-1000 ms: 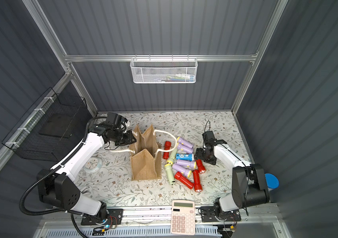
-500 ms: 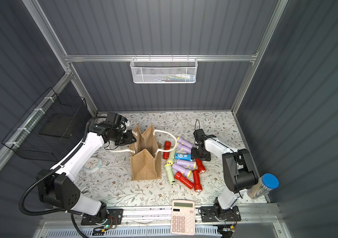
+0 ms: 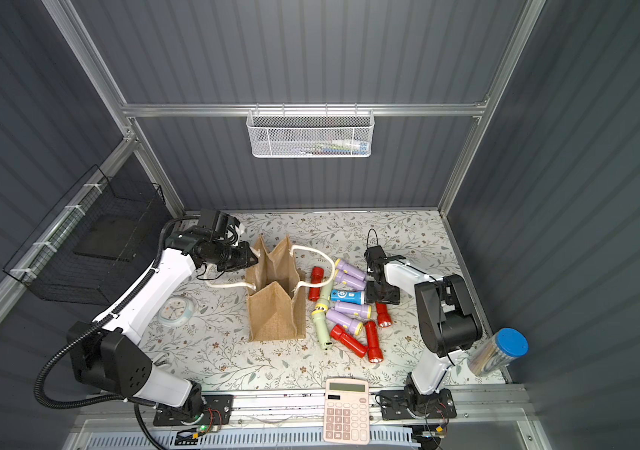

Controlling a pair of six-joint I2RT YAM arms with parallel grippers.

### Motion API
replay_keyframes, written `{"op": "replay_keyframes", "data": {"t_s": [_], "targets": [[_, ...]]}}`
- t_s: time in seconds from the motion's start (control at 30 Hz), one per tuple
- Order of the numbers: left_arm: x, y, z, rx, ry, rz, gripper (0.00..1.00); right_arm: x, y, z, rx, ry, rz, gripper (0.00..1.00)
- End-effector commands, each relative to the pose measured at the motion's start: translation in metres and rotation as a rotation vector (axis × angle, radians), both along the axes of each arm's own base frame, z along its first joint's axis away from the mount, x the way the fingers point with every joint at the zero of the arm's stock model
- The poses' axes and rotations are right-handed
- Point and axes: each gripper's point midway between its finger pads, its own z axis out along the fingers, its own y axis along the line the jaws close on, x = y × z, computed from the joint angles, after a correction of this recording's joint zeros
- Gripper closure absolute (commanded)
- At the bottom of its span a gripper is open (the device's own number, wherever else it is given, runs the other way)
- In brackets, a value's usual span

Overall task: Put the flashlights into the tote bags
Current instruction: Pick up the flashlight from the center of the board.

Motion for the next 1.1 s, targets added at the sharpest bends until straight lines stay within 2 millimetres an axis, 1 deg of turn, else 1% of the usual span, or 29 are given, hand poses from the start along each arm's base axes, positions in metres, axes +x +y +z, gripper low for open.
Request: {"op": "replay_keyframes", "data": {"t_s": [0.0, 0.1, 0.3, 0.43, 0.53, 0.63, 0.73, 0.83, 0.97, 1.07], "targets": [[-0.001, -0.004, 0.013, -0.025, -0.006, -0.003, 0.73, 0.001, -0.006, -0.004, -0.034, 0.006, -0.011, 0.41], [-0.001, -0.004, 0.013, -0.024, -0.008, -0.002, 0.73, 0.001, -0.008, -0.003, -0.035, 0.005, -0.016, 0.44], [-0.001, -0.006, 0.012, -0.035, -0.006, 0.0, 0.73, -0.001, -0.016, -0.002, -0.067, 0.003, -0.027, 0.59], [-0.001, -0.006, 0.012, -0.04, -0.007, 0.001, 0.73, 0.0, -0.022, 0.001, -0.096, -0.005, -0.026, 0.66], [-0.001, -0.006, 0.013, -0.042, -0.012, 0.0, 0.73, 0.001, -0.023, 0.005, -0.102, -0.019, -0.023, 0.74], [0.0, -0.007, 0.014, -0.043, -0.016, -0.002, 0.73, 0.005, -0.018, 0.017, -0.074, -0.054, -0.017, 0.79], [0.0, -0.007, 0.015, -0.041, -0.02, -0.006, 0.74, 0.011, -0.008, 0.036, -0.009, -0.111, -0.006, 0.8], [-0.002, -0.006, 0.017, -0.035, -0.017, -0.011, 0.75, 0.017, 0.003, 0.06, 0.067, -0.175, 0.0, 0.81], [-0.007, -0.006, 0.016, -0.017, -0.003, -0.035, 0.73, 0.022, 0.015, 0.096, 0.152, -0.248, 0.0, 0.83], [-0.012, -0.003, 0.009, 0.015, 0.03, -0.048, 0.73, 0.025, 0.027, 0.131, 0.235, -0.319, 0.01, 0.86]]}}
